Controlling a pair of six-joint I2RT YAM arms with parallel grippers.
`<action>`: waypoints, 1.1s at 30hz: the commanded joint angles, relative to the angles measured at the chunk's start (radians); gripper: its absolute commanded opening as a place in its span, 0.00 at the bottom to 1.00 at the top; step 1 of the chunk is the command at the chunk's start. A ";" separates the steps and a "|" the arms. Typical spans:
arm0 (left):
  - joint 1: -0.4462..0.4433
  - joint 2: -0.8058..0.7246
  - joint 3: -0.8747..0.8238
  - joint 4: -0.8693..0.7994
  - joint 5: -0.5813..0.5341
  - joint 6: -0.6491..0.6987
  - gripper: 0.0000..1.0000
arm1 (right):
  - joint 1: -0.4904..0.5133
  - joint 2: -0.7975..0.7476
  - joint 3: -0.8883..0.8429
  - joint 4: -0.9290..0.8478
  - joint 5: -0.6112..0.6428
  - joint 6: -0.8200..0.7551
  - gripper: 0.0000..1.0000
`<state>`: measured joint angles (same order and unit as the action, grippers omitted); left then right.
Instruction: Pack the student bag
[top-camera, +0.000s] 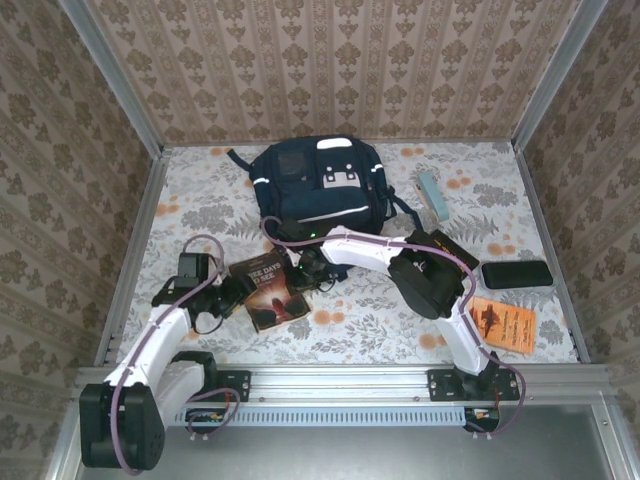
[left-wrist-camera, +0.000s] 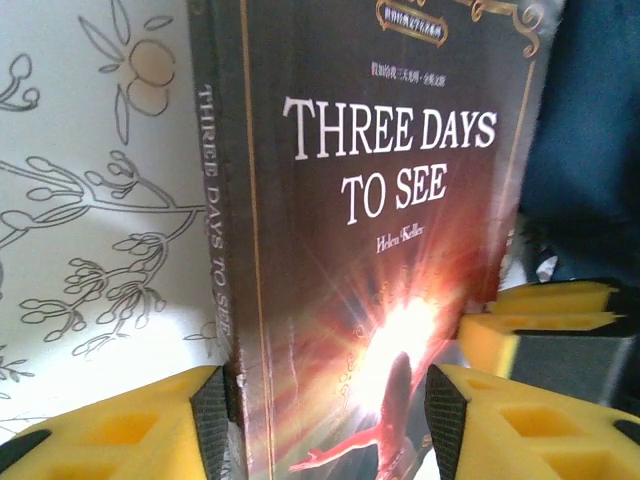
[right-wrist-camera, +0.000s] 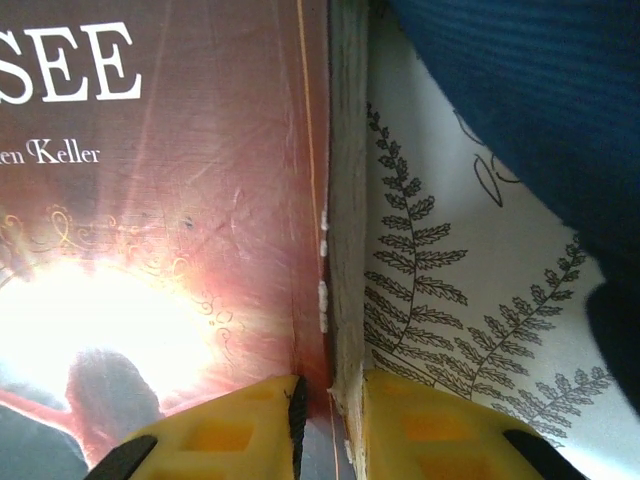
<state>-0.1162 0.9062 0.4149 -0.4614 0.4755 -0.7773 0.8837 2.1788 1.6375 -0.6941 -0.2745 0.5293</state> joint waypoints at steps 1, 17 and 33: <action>-0.011 -0.007 0.025 0.109 0.161 -0.071 0.53 | 0.010 0.043 -0.051 0.035 -0.035 0.008 0.23; -0.013 0.025 0.057 0.025 0.058 -0.114 0.20 | 0.002 -0.005 -0.077 0.081 -0.065 0.026 0.26; -0.046 -0.020 0.395 -0.210 -0.056 -0.008 0.05 | -0.121 -0.588 -0.485 0.441 0.035 0.214 0.79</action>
<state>-0.1413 0.8986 0.7311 -0.6968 0.3912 -0.7914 0.7891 1.6604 1.2251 -0.3439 -0.2848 0.6750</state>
